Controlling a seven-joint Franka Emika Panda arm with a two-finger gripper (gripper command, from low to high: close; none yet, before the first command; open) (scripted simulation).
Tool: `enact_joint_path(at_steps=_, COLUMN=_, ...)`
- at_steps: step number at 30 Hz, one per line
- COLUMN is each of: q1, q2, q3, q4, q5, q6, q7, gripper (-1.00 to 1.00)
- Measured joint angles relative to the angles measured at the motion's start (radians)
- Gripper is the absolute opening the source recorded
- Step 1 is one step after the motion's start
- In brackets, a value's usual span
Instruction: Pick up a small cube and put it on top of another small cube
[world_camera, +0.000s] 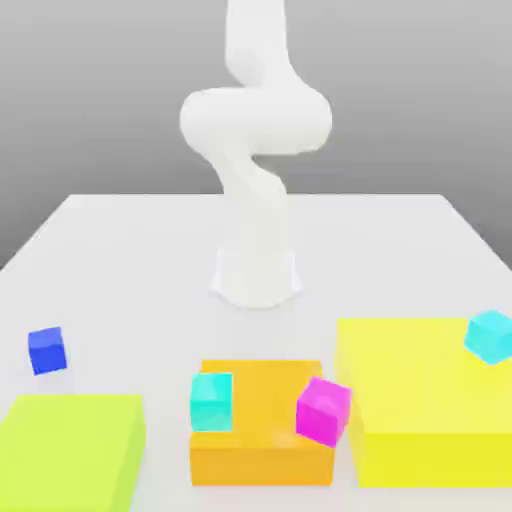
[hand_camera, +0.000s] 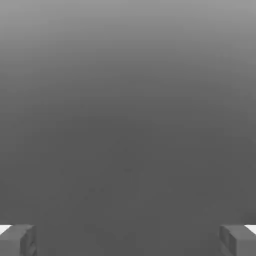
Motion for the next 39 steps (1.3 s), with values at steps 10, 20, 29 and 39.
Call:
enact_joint_path(at_steps=10, q1=-0.233, q2=0.344, q3=-0.152, q4=-0.162, q5=-0.074, q6=0.199, q7=0.128, gripper=0.00)
enact_joint_path(at_steps=20, q1=-0.436, q2=0.691, q3=-0.339, q4=-0.322, q5=0.020, q6=0.399, q7=0.134, gripper=0.00)
enact_joint_path(at_steps=29, q1=-0.668, q2=1.021, q3=-0.156, q4=-0.332, q5=0.338, q6=0.618, q7=-0.075, gripper=0.00)
enact_joint_path(at_steps=39, q1=-0.659, q2=0.990, q3=-0.174, q4=-0.340, q5=0.301, q6=0.595, q7=-0.045, gripper=-1.00)
